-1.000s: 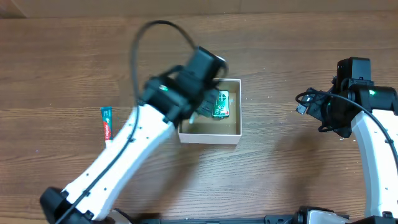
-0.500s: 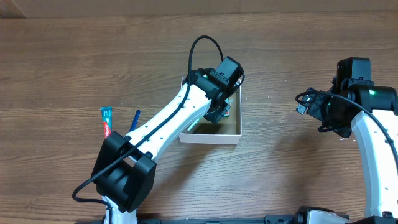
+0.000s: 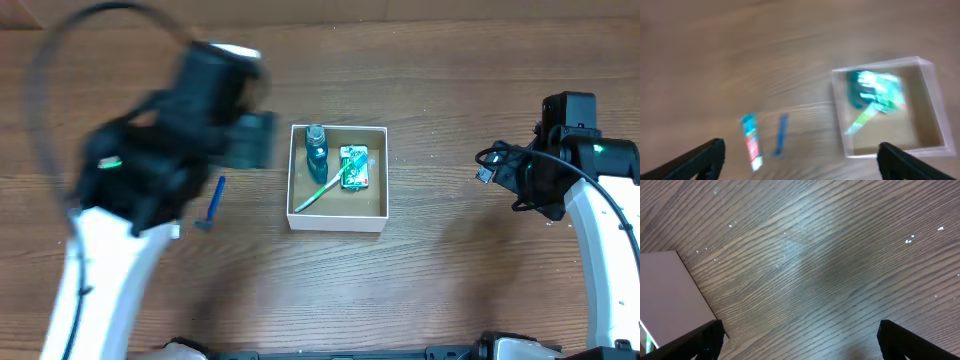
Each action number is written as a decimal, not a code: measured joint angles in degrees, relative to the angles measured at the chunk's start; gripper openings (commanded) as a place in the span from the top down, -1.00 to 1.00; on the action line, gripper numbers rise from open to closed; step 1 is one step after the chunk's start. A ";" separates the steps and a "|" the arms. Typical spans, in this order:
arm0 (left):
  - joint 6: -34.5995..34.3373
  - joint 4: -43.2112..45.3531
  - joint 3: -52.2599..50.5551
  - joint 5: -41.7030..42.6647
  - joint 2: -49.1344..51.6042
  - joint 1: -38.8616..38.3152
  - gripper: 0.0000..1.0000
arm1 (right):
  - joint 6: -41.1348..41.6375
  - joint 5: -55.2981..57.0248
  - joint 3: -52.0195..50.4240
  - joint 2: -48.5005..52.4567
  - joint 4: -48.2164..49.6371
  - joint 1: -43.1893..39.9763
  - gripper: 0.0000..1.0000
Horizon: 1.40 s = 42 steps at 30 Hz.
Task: Pack container
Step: 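Lower the toothbrush into the box and open the left gripper, then grasp the blue razor with the left gripper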
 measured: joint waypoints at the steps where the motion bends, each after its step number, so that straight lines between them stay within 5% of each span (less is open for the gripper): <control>1: -1.01 -0.68 -0.13 0.02 -0.61 3.93 -1.00 | -0.02 0.04 0.00 0.00 0.04 0.00 -1.00; 7: -3.28 13.68 -23.37 8.94 4.48 24.04 -0.96 | -0.15 0.00 -0.07 0.00 0.24 0.00 -1.00; 12: -2.34 24.46 -39.67 12.09 15.78 23.96 -0.93 | -0.35 0.00 -0.11 0.00 0.20 0.00 -1.00; 23: 4.07 27.87 -41.55 14.14 27.78 18.56 -0.92 | -1.22 0.00 -0.11 0.00 0.20 0.00 -1.00; 30: 4.90 27.12 -43.69 16.55 27.12 18.51 0.64 | -1.27 -0.15 -0.11 0.00 -0.09 0.00 -1.00; 35: 5.33 26.67 -43.95 16.02 27.02 18.51 0.91 | -1.29 -0.15 -0.11 0.00 -0.15 0.00 -1.00; 42: 5.31 26.58 -44.00 15.89 26.91 18.51 0.92 | -1.27 -0.15 -0.11 0.00 -0.22 0.00 -1.00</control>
